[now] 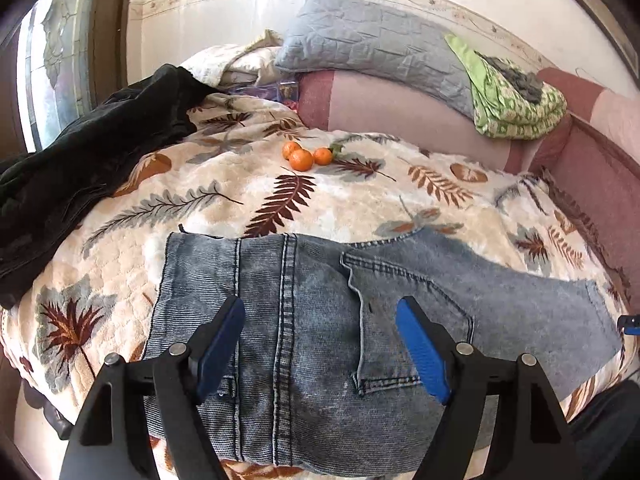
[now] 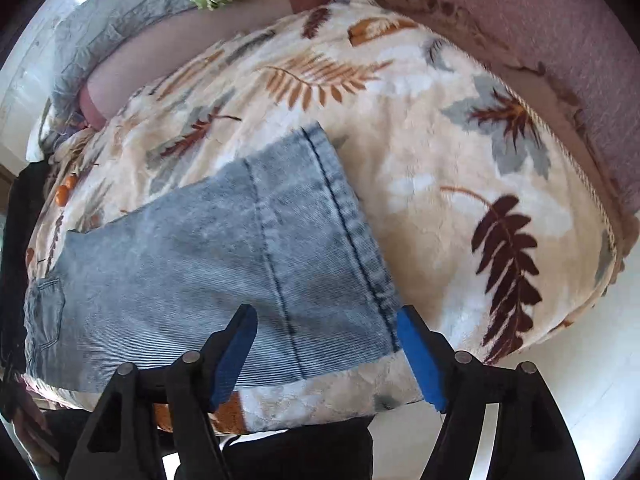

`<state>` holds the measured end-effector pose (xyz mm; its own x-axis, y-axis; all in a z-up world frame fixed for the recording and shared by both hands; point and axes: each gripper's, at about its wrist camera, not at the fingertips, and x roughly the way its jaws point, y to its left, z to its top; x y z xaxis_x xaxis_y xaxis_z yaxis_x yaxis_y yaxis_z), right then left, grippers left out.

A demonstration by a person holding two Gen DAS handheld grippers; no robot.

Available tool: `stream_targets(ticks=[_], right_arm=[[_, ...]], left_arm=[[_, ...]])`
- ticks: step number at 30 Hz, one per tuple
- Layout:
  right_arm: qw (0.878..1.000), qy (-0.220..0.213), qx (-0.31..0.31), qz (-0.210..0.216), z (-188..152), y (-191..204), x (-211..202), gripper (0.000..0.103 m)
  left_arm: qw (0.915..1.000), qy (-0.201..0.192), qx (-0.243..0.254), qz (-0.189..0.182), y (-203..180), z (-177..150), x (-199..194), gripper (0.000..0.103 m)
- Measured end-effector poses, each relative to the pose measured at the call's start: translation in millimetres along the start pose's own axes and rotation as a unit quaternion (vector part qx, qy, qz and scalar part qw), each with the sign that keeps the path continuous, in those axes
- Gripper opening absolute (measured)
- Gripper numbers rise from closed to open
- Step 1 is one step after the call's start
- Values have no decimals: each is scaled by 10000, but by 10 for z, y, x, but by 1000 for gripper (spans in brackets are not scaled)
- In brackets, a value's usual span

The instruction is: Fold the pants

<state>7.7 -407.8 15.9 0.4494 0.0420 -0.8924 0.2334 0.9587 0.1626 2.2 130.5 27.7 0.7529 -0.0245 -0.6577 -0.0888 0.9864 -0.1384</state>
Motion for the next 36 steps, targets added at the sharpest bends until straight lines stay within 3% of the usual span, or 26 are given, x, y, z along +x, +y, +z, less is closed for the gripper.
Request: stream_targets(ticks=[3,5,7,11,17,22,24,25,26,30,34,36], right_arm=[[9969,-447,-628,122,195,544,-259,73],[9919,-522,-1067,440,314,1018,-289,73],[9850,-439,-1485,767,425,1550,-184,70],[9679,-59,-2174,1259,530,2602,247,50],[9435,269,-3138,1030,574,3766,938,45],[9314,612,-3522,684,558,4046,1416,45],[9253,776,-3635,751,521,4079,1514,29],[9198,745,-3779,750,478,4113,1507,14],[9125,615,-3992,646,422,4156,1470,6],[8820,-97,-4710,143,244,4269,1239,4],[8699,-691,-4882,-151,191,4301,1083,4],[8603,-661,-5041,-365,106,4321,1208,4]], left_arm=[[9982,502,-273,-180,21,-26,280,87],[9927,1135,-408,92,17,-81,540,86],[9933,1083,-236,329,-52,-81,583,87],[9934,1072,-212,362,-66,-108,588,88],[9941,1046,-101,264,-33,-120,570,88],[9943,1048,-49,177,-6,-113,579,89],[9943,1052,-45,151,-1,-111,583,89],[9943,1052,-36,142,-1,-111,582,89],[9943,1053,-32,135,1,-110,582,89],[9942,1064,-69,115,12,-104,588,89],[9941,1069,-79,144,11,-102,598,89],[9941,1070,-49,172,0,-106,603,89]])
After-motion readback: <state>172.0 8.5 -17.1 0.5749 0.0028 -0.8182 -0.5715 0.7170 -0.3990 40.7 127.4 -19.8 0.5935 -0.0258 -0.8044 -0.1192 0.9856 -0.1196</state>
